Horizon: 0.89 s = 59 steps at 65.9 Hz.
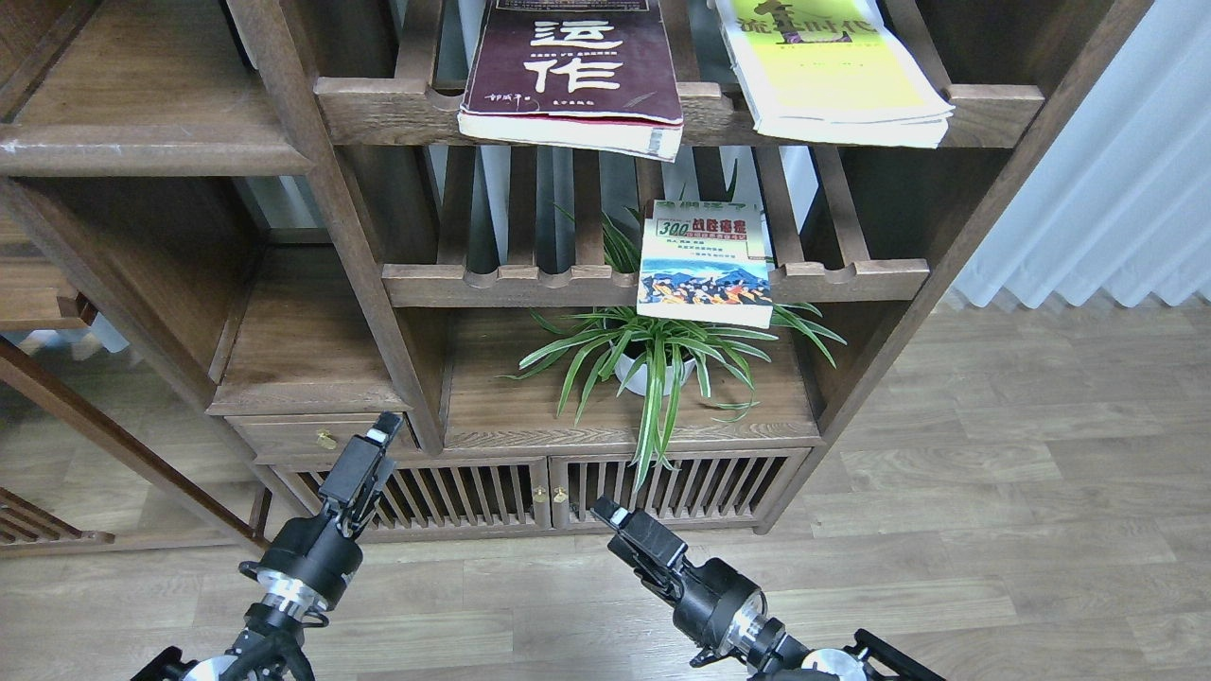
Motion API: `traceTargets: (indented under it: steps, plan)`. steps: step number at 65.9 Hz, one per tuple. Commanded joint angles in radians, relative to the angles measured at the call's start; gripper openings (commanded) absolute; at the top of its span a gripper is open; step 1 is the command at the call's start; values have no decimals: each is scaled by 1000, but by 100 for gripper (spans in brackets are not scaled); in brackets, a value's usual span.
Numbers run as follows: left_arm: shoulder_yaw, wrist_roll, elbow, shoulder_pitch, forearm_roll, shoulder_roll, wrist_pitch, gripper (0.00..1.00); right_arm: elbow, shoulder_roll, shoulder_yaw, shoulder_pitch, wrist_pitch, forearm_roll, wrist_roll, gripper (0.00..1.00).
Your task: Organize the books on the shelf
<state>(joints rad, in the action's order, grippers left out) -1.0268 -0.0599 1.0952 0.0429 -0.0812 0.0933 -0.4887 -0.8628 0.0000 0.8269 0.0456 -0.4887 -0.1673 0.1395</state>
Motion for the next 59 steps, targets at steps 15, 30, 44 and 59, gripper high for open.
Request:
traceTargets:
  steps: [15, 30, 44, 59]
  plan:
    - [2, -17, -11, 6, 1, 8, 0, 100, 2, 0, 9, -17, 0, 0, 0, 100]
    - [1, -17, -17, 6, 1, 8, 0, 100, 4, 0, 11, -12, 0, -1, 0, 100]
    - [-73, -17, 2, -1, -2, 9, 0, 100, -5, 0, 17, 11, 0, -31, -83, 100]
    - [-144, -12, 5, -61, -5, 17, 0, 100, -12, 0, 6, 89, 0, -43, -301, 100]
